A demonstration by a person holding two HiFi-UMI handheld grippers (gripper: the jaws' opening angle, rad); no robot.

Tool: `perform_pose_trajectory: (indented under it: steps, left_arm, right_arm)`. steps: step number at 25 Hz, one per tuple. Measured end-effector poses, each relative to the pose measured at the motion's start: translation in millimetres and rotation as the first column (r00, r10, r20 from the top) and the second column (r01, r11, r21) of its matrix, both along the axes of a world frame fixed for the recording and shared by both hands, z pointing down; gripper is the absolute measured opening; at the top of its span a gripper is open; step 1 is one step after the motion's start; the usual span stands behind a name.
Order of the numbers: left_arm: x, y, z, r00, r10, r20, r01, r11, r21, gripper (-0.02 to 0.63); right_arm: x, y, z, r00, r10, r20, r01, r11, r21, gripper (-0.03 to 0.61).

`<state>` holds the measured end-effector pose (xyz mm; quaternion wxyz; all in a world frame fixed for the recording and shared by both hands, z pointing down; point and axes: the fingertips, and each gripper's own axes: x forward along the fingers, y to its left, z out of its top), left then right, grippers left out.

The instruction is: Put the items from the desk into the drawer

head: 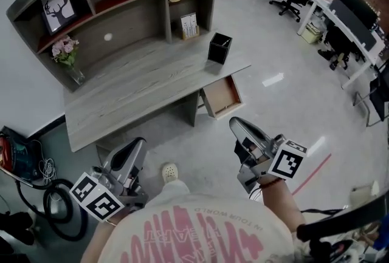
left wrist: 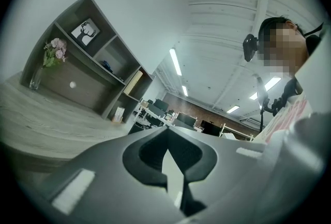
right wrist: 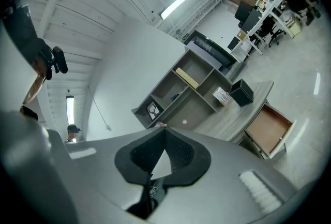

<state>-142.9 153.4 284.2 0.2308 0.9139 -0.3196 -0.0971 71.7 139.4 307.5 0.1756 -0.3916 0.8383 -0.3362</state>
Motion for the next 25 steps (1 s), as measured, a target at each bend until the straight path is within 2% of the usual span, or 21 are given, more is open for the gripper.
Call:
perform_pose_trajectory:
  steps: [15, 25]
  left_arm:
    - [-35, -143, -12, 0.993, 0.118, 0.001, -0.118, 0.993, 0.014, 0.020]
    - [-54, -207, -1, 0.984, 0.176, -0.027, -0.175, 0.984, 0.011, 0.020]
  right_arm:
    - [-29, -119, -15, 0.991, 0.135, 0.011, -0.135, 0.991, 0.009, 0.005]
    - [-48, -161, -5, 0.980, 0.198, 0.003, -0.197, 0.980, -0.028, 0.005]
